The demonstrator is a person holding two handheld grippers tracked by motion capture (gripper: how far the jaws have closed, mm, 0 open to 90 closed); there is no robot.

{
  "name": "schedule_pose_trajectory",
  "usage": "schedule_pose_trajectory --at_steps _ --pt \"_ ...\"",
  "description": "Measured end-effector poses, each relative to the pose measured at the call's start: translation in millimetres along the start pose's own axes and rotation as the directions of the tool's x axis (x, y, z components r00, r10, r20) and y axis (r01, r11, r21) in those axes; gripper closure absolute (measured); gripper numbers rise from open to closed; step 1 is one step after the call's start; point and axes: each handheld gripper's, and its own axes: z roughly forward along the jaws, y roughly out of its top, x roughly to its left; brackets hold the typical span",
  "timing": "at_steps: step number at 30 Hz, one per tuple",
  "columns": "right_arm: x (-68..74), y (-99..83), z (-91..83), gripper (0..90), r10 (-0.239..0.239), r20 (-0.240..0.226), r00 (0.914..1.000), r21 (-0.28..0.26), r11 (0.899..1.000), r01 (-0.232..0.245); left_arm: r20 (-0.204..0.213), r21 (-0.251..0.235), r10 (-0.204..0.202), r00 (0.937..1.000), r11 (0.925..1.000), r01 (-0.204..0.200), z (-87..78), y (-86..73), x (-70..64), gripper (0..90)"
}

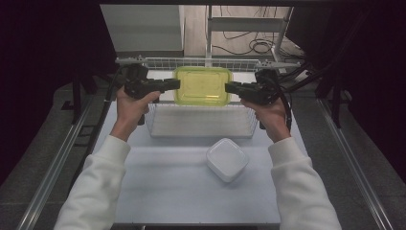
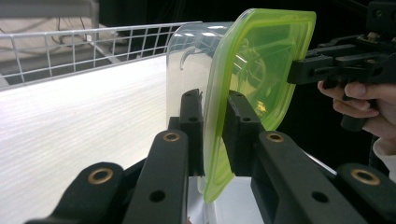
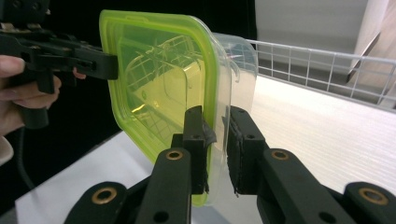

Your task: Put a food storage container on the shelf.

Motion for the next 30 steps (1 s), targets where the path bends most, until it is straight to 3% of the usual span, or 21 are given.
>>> schedule_pose_trajectory --at_steps 10,16,20,22,23,26,30 --pt "-32.3 13.9 27.8 77.8 0.128 -0.014 0.9917 0.06 0.99 -0.127 0.022 0.064 -0.13 0.9912 0.9897 0.129 24.2 10.2 40.0 80.6" --pt "-42.6 15.4 39.5 77.8 0.192 -0.007 0.9813 0.115 0.975 -0.19 0.012 0.098 -0.167 0.986 0.9815 0.165 31.1 12.0 50.8 80.7" --pt "-49.4 14.9 47.8 77.9 0.246 0.013 0.9692 0.143 0.959 -0.245 0.016 0.107 -0.232 0.9726 0.9676 0.229 37.5 12.0 58.9 80.7" --pt "-53.9 15.6 50.0 77.9 0.279 0.0 0.9603 0.135 0.951 -0.276 0.017 0.11 -0.245 0.9695 0.9642 0.241 39.0 13.8 62.2 80.8" --pt "-55.3 16.2 51.7 77.9 0.28 0.003 0.9599 0.135 0.951 -0.278 0.015 0.112 -0.25 0.9681 0.9626 0.247 39.7 14.9 64.1 80.8" --pt "-60.4 18.0 56.6 78.1 0.303 0.005 0.9529 0.13 0.945 -0.301 0.023 0.111 -0.302 0.953 0.9481 0.298 42.6 17.6 71.8 80.6" --pt "-69.3 17.3 65.3 76.2 0.357 0.013 0.934 0.124 0.926 -0.356 0.035 0.112 -0.395 0.9179 0.9142 0.389 49.4 22.1 86.4 80.2"
